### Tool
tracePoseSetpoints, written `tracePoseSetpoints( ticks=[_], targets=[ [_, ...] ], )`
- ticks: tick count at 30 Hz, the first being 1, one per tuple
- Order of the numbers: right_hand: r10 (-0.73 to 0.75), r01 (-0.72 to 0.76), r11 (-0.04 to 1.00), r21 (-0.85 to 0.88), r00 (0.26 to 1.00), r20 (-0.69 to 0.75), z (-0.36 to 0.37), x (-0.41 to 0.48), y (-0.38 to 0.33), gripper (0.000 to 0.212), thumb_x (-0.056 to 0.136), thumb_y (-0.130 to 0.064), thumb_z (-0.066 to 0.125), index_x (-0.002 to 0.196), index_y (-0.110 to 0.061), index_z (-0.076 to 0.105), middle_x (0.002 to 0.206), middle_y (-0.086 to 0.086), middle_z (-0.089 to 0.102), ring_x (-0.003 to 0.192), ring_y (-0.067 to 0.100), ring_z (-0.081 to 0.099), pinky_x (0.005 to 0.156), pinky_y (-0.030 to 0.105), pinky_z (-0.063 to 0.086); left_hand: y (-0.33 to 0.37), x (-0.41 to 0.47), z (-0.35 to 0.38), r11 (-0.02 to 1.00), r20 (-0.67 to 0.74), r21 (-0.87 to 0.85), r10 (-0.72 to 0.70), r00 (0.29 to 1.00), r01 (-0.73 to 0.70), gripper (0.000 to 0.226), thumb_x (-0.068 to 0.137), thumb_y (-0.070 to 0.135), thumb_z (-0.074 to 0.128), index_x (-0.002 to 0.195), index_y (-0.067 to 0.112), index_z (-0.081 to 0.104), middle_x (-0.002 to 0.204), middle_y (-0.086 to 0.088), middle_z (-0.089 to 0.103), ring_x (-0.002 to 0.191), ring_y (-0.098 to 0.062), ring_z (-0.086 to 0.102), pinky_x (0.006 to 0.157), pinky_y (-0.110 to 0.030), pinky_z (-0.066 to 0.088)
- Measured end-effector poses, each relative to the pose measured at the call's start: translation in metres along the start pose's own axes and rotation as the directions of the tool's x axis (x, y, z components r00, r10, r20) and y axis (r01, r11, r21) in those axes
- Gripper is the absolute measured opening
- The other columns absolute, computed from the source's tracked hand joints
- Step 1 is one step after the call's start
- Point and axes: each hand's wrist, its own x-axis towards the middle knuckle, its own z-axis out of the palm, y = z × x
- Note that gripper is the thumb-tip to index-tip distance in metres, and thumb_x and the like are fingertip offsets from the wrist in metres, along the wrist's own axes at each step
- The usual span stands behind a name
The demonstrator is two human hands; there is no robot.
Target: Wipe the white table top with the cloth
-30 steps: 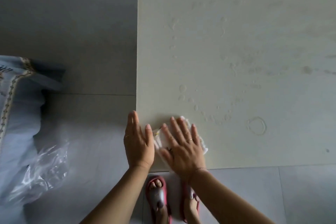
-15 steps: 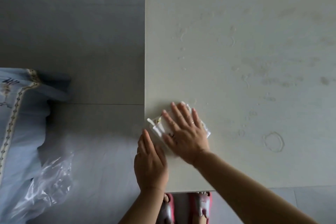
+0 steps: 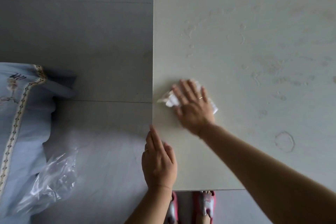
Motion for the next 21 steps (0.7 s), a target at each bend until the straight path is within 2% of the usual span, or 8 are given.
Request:
tracePoseSetpoints(
  ticks=[4, 6, 9, 11, 13, 16, 19, 21],
  targets=[
    [0.540, -0.533, 0.839, 0.110, 0.841, -0.045, -0.017, 0.037, 0.052, 0.060, 0.093, -0.039, 0.031, 0.150, -0.030, 0.011, 0.160, 0.001, 0.002, 0.146, 0.022, -0.005, 0.117, 0.047, -0.006, 0.001, 0.000, 0.000, 1.000, 0.007, 0.023, 0.006, 1.000, -0.006, 0.059, 0.088, 0.026, 0.031, 0.140, -0.001, 0.036, 0.128, -0.019, 0.054, 0.079, -0.035, 0.064, 0.059, -0.037, 0.053],
    [0.583, -0.574, 0.810, 0.115, 0.810, -0.060, -0.011, 0.042, 0.021, 0.064, 0.092, -0.039, 0.033, 0.150, -0.027, 0.010, 0.160, 0.004, 0.001, 0.146, 0.024, -0.006, 0.116, 0.050, -0.008, 0.002, 0.001, 0.000, 0.999, 0.013, 0.031, 0.012, 1.000, -0.013, 0.060, 0.088, 0.027, 0.032, 0.140, -0.002, 0.036, 0.127, -0.019, 0.055, 0.080, -0.035, 0.064, 0.060, -0.037, 0.053],
    [0.182, -0.181, 0.982, 0.060, 0.983, -0.019, 0.008, 0.027, -0.049, 0.063, 0.092, -0.044, 0.030, 0.150, -0.027, 0.010, 0.159, 0.003, 0.002, 0.146, 0.025, -0.006, 0.114, 0.049, -0.013, 0.002, 0.001, 0.001, 0.999, 0.015, 0.048, 0.016, 1.000, -0.017, 0.060, 0.088, 0.028, 0.033, 0.139, -0.002, 0.038, 0.126, -0.020, 0.056, 0.080, -0.035, 0.064, 0.061, -0.038, 0.053],
    [-0.080, 0.080, 0.997, 0.001, 0.996, 0.046, 0.010, 0.017, -0.057, 0.061, 0.093, -0.046, 0.028, 0.150, -0.029, 0.011, 0.159, 0.001, 0.005, 0.146, 0.024, -0.004, 0.116, 0.048, -0.010, 0.000, 0.002, 0.003, 0.998, 0.009, 0.061, 0.023, 1.000, -0.024, 0.060, 0.088, 0.029, 0.032, 0.139, -0.002, 0.039, 0.127, -0.021, 0.055, 0.082, -0.036, 0.064, 0.063, -0.038, 0.053],
    [-0.167, 0.167, 0.986, -0.019, 0.985, 0.036, 0.001, 0.026, -0.025, 0.059, 0.095, -0.046, 0.031, 0.149, -0.029, 0.016, 0.159, -0.001, 0.011, 0.146, 0.022, 0.003, 0.118, 0.047, -0.001, -0.003, 0.003, 0.006, 0.997, 0.000, 0.076, 0.030, 1.000, -0.030, 0.062, 0.088, 0.030, 0.032, 0.140, -0.003, 0.037, 0.130, -0.022, 0.054, 0.092, -0.037, 0.063, 0.070, -0.039, 0.053],
    [0.097, -0.097, 0.995, 0.013, 0.995, -0.033, -0.014, 0.050, 0.040, 0.056, 0.096, -0.042, 0.034, 0.149, -0.029, 0.019, 0.159, -0.001, 0.012, 0.146, 0.020, 0.003, 0.117, 0.044, -0.001, -0.007, 0.008, 0.008, 0.985, -0.053, 0.145, 0.100, 0.994, -0.091, 0.063, 0.089, 0.033, 0.033, 0.141, -0.002, 0.035, 0.138, -0.020, 0.049, 0.116, -0.035, 0.055, 0.093, -0.043, 0.047],
    [0.495, -0.487, 0.868, 0.101, 0.865, -0.080, -0.020, 0.072, 0.055, 0.058, 0.094, -0.040, 0.030, 0.150, -0.029, 0.013, 0.160, 0.000, 0.004, 0.146, 0.021, -0.004, 0.117, 0.046, -0.006, 0.003, 0.032, 0.007, 0.960, -0.097, 0.224, 0.192, 0.977, -0.166, 0.063, 0.091, 0.036, 0.032, 0.143, 0.002, 0.033, 0.147, -0.017, 0.039, 0.131, -0.032, 0.043, 0.107, -0.048, 0.035],
    [0.510, -0.500, 0.858, 0.119, 0.856, -0.086, -0.014, 0.081, 0.027, 0.061, 0.093, -0.040, 0.031, 0.150, -0.027, 0.013, 0.160, 0.003, 0.004, 0.146, 0.024, -0.004, 0.116, 0.049, -0.007, 0.018, 0.060, 0.005, 0.954, -0.151, 0.235, 0.225, 0.962, -0.187, 0.060, 0.091, 0.033, 0.035, 0.143, 0.001, 0.034, 0.150, -0.017, 0.034, 0.134, -0.033, 0.039, 0.109, -0.049, 0.031]
  ],
)
